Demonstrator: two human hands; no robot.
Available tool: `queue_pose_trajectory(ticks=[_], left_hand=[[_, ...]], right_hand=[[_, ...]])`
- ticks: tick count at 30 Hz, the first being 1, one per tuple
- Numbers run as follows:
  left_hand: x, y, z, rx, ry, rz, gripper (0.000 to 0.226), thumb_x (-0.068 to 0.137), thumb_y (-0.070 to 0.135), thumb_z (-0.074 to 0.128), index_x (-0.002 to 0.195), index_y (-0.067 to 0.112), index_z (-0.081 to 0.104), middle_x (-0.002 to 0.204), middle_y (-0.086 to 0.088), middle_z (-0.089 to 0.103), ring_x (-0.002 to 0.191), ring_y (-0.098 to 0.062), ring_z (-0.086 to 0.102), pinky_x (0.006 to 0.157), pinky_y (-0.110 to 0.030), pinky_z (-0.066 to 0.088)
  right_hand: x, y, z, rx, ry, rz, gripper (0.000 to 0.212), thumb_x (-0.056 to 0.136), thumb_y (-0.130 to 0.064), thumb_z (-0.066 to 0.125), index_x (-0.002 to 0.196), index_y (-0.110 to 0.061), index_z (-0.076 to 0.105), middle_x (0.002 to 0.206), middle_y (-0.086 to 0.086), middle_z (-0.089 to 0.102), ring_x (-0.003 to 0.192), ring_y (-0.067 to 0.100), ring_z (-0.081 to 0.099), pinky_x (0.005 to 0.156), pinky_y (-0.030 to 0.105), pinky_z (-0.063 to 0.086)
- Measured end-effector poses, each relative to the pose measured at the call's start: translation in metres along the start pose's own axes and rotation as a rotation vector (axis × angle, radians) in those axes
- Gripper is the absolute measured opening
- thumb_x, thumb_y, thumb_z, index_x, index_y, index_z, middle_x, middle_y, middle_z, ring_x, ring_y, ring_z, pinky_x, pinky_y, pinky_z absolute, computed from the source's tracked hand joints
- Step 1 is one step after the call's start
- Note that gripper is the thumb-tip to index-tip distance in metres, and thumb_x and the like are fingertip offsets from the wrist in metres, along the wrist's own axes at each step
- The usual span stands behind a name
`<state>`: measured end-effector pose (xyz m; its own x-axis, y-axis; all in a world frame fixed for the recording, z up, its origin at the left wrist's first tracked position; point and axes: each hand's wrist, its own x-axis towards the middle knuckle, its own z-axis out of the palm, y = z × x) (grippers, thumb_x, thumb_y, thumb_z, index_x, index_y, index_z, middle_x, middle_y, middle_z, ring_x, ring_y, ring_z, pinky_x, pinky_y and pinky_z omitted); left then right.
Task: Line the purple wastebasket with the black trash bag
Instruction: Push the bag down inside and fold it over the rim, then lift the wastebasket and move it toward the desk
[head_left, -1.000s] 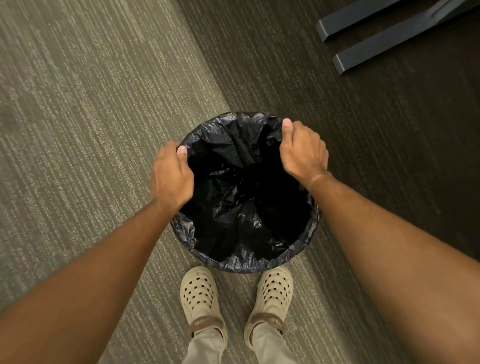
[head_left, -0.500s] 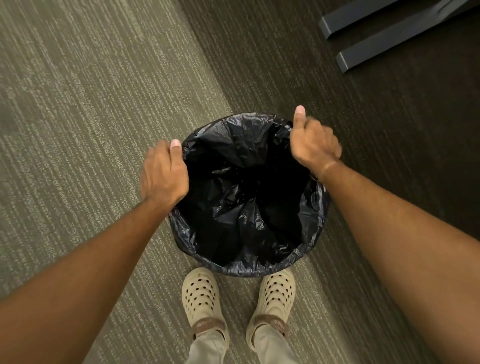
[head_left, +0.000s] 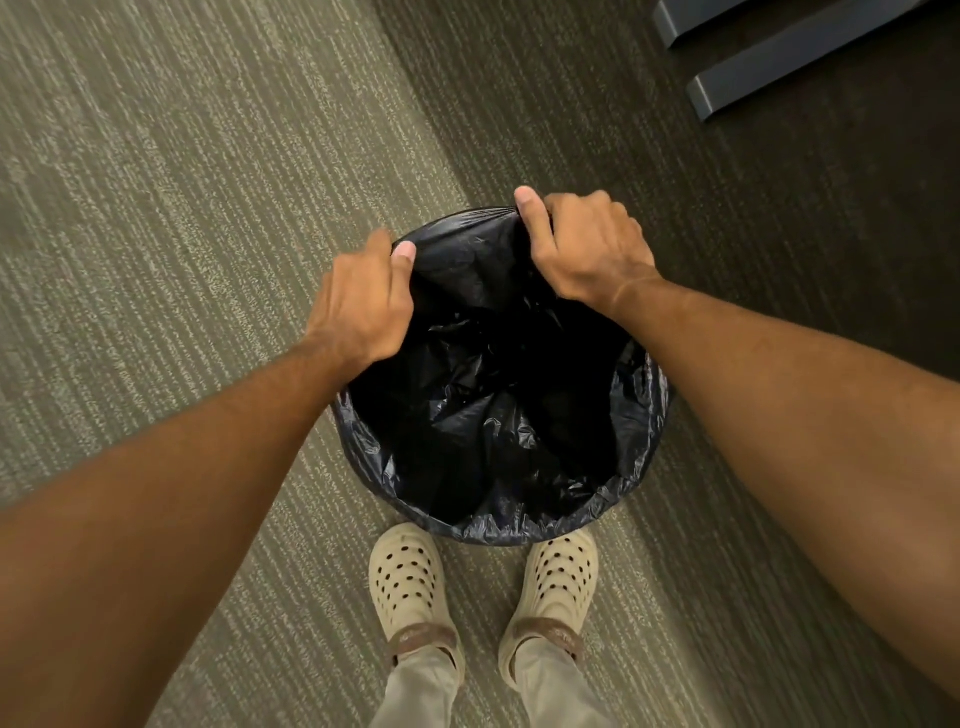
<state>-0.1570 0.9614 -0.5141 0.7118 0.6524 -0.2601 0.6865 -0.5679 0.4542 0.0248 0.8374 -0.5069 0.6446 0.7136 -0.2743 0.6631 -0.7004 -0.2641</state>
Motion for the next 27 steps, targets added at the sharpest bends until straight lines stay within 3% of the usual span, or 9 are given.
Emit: queue_pose_trajectory(ticks=[5, 7, 10, 12, 18, 20, 23, 25, 27], left_hand=[[-0.001, 0.006, -0.003, 0.033, 0.011, -0.048, 0.032, 0.104, 0.035, 0.026, 0.087, 0.011, 0.039, 0.061, 0.004, 0.037, 0.053, -0.009, 0.034, 0.051, -0.032, 0.019], [-0.003, 0.007, -0.004, 0.039, 0.012, -0.044, 0.034, 0.103, 0.038, 0.027, 0.092, 0.010, 0.042, 0.069, 0.001, 0.045, 0.059, -0.015, 0.041, 0.052, -0.030, 0.025], [-0.016, 0.005, -0.009, 0.021, -0.011, -0.052, 0.045, 0.100, 0.042, 0.033, 0.121, 0.005, 0.046, 0.111, -0.014, 0.053, 0.097, -0.026, 0.052, 0.081, -0.038, 0.043], [-0.032, 0.002, -0.014, 0.034, -0.010, -0.094, 0.050, 0.100, 0.040, 0.037, 0.135, 0.004, 0.040, 0.128, -0.019, 0.047, 0.115, -0.030, 0.048, 0.097, -0.042, 0.040], [-0.087, 0.004, -0.035, -0.027, -0.118, -0.266, 0.054, 0.100, 0.024, 0.044, 0.147, 0.004, 0.027, 0.143, -0.021, 0.038, 0.128, -0.033, 0.044, 0.106, -0.043, 0.037], [-0.099, -0.001, -0.037, -0.046, -0.161, -0.318, 0.053, 0.099, 0.021, 0.046, 0.147, 0.006, 0.030, 0.139, -0.020, 0.043, 0.125, -0.033, 0.047, 0.104, -0.045, 0.039], [-0.105, -0.005, -0.039, -0.137, -0.268, -0.341, 0.041, 0.092, 0.013, 0.052, 0.133, 0.009, 0.046, 0.117, -0.012, 0.059, 0.108, -0.027, 0.057, 0.094, -0.045, 0.047], [-0.103, -0.004, -0.043, -0.179, -0.303, -0.412, 0.042, 0.087, 0.002, 0.056, 0.128, 0.010, 0.050, 0.109, -0.011, 0.063, 0.101, -0.027, 0.058, 0.091, -0.042, 0.048], [-0.099, -0.002, -0.046, -0.184, -0.322, -0.461, 0.041, 0.085, 0.001, 0.057, 0.125, 0.011, 0.052, 0.107, -0.010, 0.064, 0.103, -0.030, 0.060, 0.090, -0.042, 0.049]], right_hand=[[0.002, -0.004, 0.001, -0.040, 0.028, 0.044, 0.071, 0.096, -0.058, 0.015, 0.090, -0.012, 0.068, 0.097, 0.023, 0.067, 0.091, 0.046, 0.060, 0.070, 0.042, 0.036], [-0.001, -0.001, 0.000, -0.020, 0.037, 0.049, 0.063, 0.096, -0.058, 0.016, 0.093, -0.015, 0.063, 0.098, 0.020, 0.067, 0.091, 0.044, 0.060, 0.070, 0.042, 0.035], [-0.018, 0.007, -0.004, 0.031, 0.079, 0.106, 0.051, 0.094, -0.060, 0.024, 0.106, -0.019, 0.053, 0.109, 0.012, 0.062, 0.104, 0.035, 0.057, 0.084, 0.046, 0.037], [-0.039, 0.018, -0.009, 0.059, 0.098, 0.233, 0.054, 0.091, -0.059, 0.033, 0.125, -0.020, 0.049, 0.122, 0.011, 0.057, 0.115, 0.032, 0.051, 0.094, 0.050, 0.035], [-0.142, 0.044, -0.018, 0.357, 0.064, 0.673, 0.069, 0.087, -0.050, 0.055, 0.143, -0.013, 0.036, 0.134, 0.014, 0.052, 0.123, 0.032, 0.049, 0.102, 0.046, 0.039], [-0.179, 0.037, -0.015, 0.523, 0.018, 0.813, 0.069, 0.086, -0.050, 0.060, 0.142, -0.016, 0.038, 0.122, 0.008, 0.061, 0.112, 0.025, 0.059, 0.098, 0.043, 0.047], [-0.217, 0.018, -0.004, 0.880, -0.110, 0.971, 0.044, 0.088, -0.034, 0.066, 0.127, -0.017, 0.053, 0.084, -0.001, 0.067, 0.081, 0.013, 0.065, 0.079, 0.042, 0.058], [-0.228, 0.005, 0.006, 1.121, -0.116, 1.066, 0.038, 0.089, -0.018, 0.067, 0.123, -0.018, 0.052, 0.088, 0.009, 0.070, 0.086, 0.018, 0.069, 0.074, 0.042, 0.061], [-0.231, -0.001, 0.015, 1.199, -0.070, 1.106, 0.040, 0.089, -0.008, 0.066, 0.121, -0.021, 0.047, 0.086, 0.009, 0.070, 0.088, 0.019, 0.069, 0.082, 0.046, 0.059]])
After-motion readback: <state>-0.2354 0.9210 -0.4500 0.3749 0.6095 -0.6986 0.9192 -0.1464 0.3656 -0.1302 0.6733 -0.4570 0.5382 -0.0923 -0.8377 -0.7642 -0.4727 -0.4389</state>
